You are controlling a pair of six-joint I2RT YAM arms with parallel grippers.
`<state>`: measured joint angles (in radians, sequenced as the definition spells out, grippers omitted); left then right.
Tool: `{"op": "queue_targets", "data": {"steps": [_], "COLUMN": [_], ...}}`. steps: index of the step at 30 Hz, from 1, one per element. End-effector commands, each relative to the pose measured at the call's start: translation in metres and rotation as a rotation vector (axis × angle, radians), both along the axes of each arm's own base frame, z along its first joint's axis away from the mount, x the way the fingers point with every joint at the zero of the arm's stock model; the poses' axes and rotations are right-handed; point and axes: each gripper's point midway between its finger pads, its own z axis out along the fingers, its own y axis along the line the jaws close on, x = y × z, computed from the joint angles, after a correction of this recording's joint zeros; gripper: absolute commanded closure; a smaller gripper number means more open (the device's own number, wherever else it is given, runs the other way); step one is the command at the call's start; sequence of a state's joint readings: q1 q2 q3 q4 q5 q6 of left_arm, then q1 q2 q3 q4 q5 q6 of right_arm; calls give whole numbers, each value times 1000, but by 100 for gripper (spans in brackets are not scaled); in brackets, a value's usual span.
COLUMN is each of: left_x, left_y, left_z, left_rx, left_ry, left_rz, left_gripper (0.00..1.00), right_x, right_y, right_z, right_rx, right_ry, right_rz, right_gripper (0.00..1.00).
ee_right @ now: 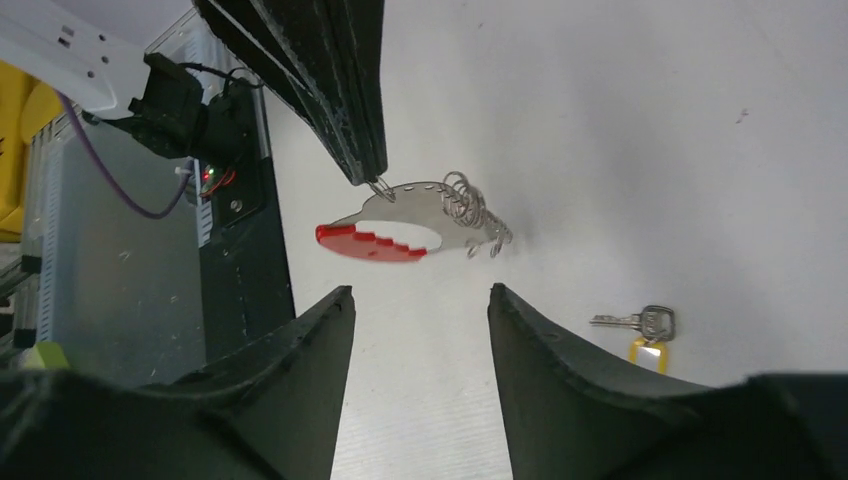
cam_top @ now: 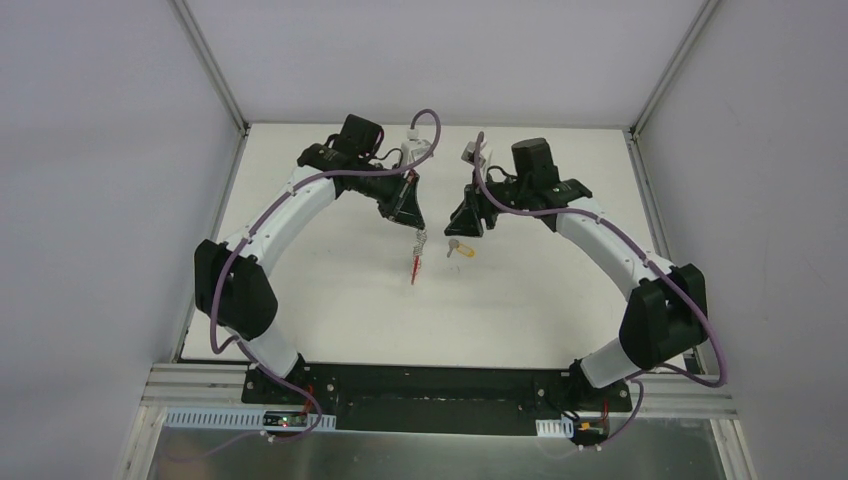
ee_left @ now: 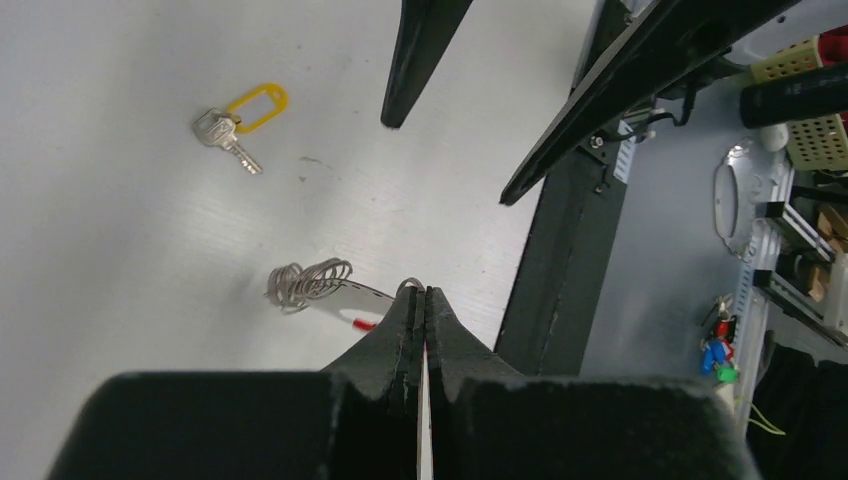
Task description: Put the keys on the keyring
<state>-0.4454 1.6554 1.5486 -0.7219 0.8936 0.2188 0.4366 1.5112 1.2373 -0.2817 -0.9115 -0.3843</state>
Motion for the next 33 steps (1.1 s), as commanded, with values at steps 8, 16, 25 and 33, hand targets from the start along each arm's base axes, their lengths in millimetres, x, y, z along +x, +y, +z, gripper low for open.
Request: {"op": "queue_targets", "data": {"steps": [8, 16, 25, 33], "left_x": [-20, -8, -7, -22], "left_y": [-24, 5, 34, -14], "left_z": [50, 12, -62, -107], "left_rx": [-255, -23, 383, 511], "left_ry": [123, -7, -76, -58], "left_rz": [-4, 70, 25, -54], "left_gripper": [100, 100, 63, 54], "right_x": [-45, -36, -30, -25], "right_y": [29, 5, -75, -115], "right_z": [22, 8, -5, -3], "right_rx": [61, -30, -95, -66], "right_ry": [0, -87, -131, -109], "right_rz": [213, 107, -142, -306], "right_gripper": [54, 56, 50, 49]}}
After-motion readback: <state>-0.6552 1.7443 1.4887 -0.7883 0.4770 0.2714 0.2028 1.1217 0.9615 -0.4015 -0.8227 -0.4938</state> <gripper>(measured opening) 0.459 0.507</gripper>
